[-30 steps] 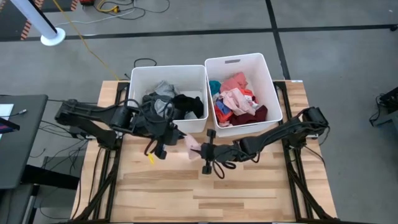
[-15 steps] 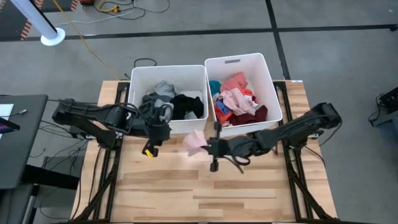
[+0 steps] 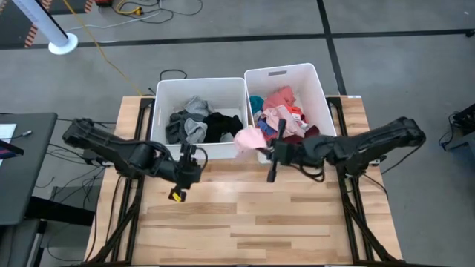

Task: Sort clothes
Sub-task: Put the pink sock into the right white laundry organizer

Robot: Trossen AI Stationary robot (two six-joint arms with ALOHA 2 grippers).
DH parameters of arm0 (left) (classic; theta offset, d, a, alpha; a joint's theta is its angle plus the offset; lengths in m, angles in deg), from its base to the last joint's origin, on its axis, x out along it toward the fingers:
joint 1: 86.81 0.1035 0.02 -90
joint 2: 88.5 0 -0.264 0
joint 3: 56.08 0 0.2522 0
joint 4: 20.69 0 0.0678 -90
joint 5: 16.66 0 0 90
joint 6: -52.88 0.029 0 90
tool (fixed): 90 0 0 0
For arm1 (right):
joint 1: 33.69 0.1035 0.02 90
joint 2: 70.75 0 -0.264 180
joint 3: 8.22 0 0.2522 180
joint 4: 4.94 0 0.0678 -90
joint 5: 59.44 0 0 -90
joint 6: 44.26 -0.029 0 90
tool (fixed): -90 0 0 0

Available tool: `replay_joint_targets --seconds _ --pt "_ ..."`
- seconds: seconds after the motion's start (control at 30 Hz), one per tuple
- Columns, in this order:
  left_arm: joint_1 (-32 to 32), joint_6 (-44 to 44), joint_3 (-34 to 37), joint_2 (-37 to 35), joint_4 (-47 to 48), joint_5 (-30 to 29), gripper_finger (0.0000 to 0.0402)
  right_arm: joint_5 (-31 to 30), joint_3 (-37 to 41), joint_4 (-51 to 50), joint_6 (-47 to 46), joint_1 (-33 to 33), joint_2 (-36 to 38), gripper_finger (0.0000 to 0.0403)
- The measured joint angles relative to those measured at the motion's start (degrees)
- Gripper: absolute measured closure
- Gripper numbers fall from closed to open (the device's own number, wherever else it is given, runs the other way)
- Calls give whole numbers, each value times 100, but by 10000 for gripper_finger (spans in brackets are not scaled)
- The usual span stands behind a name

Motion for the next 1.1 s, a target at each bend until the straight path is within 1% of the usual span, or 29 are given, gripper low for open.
replay_joint_targets --seconds 0.23,0.5,0.77,1.1 --pt "-492 -174 559 1 -514 2 244 6 0 -207 286 -301 562 403" --pt "-996 -426 1169 4 -1100 2 244 -3 0 -723 284 -935 1113 403" --pt "-1266 -480 1697 2 -1760 -4 244 -5 0 -1720 -89 -1781 1533 403" --pt "-1317 -378 1824 2 -1826 -6 244 -4 0 -3237 -761 -2914 1586 403"
